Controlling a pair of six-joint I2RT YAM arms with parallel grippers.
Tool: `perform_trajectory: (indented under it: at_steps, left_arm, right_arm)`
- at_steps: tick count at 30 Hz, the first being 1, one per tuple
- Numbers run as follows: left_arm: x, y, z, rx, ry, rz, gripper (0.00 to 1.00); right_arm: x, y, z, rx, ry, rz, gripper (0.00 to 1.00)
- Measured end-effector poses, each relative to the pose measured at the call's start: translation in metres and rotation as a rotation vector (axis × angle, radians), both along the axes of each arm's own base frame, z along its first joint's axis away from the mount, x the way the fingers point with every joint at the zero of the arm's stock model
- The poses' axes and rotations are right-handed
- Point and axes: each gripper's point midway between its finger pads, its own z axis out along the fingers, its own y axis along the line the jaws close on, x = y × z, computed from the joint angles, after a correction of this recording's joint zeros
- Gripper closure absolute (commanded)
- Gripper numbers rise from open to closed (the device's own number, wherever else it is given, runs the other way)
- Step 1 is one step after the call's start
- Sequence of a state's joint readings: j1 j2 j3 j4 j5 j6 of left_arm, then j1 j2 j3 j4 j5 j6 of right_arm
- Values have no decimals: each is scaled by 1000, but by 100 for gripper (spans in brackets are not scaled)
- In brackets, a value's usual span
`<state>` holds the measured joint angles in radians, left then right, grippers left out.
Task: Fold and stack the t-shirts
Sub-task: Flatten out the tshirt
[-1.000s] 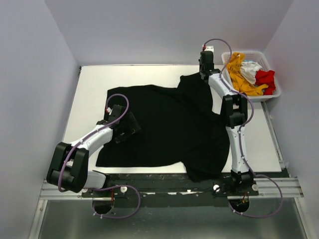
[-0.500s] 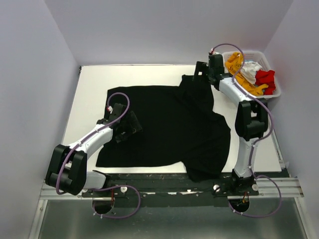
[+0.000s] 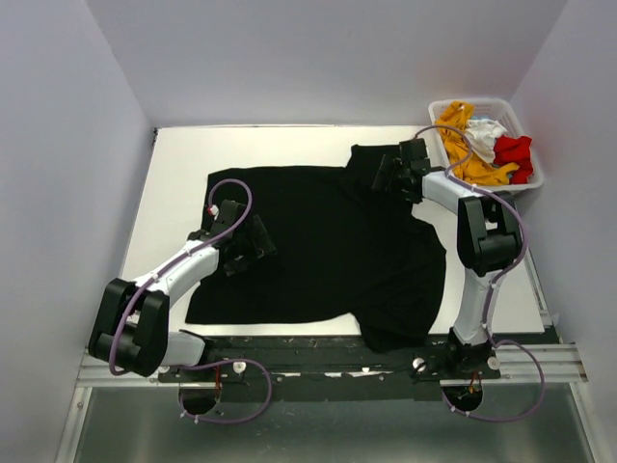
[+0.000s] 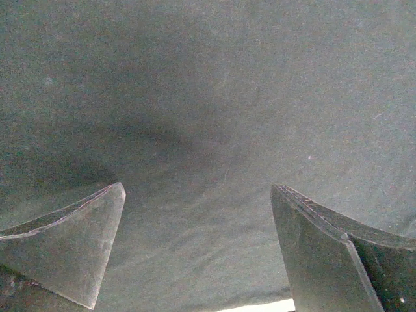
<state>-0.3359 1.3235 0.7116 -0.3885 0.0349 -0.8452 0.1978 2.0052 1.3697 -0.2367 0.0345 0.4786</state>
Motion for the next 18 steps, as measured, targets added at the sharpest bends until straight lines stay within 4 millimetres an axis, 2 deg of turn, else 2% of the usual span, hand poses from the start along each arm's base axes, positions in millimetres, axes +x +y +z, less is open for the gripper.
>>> perform_trajectory:
  at_steps: [10,11,13,18]
  left_arm:
    - [-1,-4,-16,5,51,-25,1]
    - [3,-5,-15,3,46,-29,1]
    - [8,-7,-15,6,52,-36,2]
    - [18,-8,-16,12,62,-41,1]
  right_arm:
    - [69,-7,-5,-89,-57,-51,0]
    - [83,-7,-5,-103,-73,-51,0]
    - [89,-8,-6,-114,-75,-52,0]
    - [124,-15,-4,-150,-109,-72,0]
